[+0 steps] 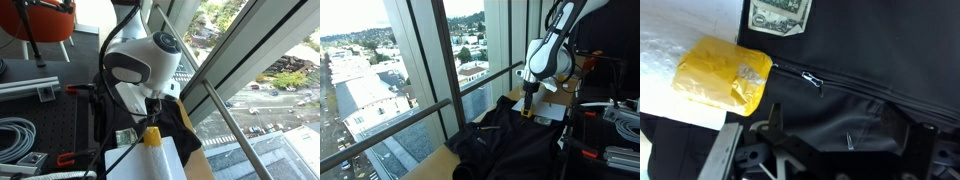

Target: Zip up the black jumper

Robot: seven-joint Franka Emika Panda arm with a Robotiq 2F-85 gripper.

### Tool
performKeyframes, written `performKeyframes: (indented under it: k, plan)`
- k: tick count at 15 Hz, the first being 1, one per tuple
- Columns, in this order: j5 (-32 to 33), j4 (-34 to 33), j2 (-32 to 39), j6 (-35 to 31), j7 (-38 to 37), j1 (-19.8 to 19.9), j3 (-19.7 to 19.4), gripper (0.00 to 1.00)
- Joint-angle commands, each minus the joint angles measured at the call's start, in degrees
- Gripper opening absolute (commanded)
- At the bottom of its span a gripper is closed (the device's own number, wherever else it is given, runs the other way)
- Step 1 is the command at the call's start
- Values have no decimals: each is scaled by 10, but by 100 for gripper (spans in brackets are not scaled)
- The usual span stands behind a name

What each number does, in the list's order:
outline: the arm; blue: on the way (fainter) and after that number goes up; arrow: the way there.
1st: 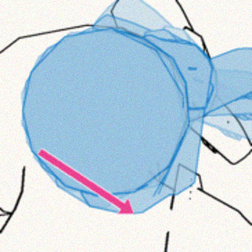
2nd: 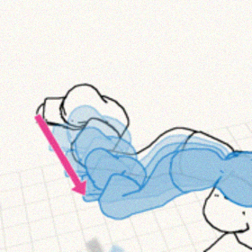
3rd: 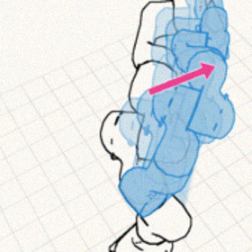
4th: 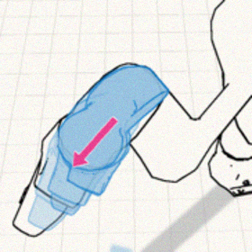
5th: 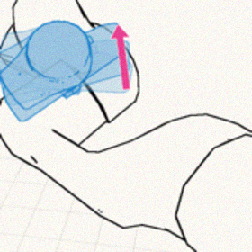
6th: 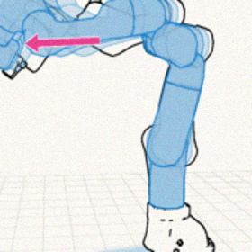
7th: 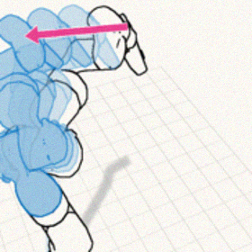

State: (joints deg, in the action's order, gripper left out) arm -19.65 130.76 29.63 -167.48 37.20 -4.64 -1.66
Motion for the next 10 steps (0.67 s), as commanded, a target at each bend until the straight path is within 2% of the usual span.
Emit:
performKeyframes:
  k: [1,5,10]
  plan:
    - [111,-40,61,-52,-70,36,31,100]
    - [205,-55,95,-67,-151,27,18,100]
    - [248,-40,81,-55,-199,28,31,100]
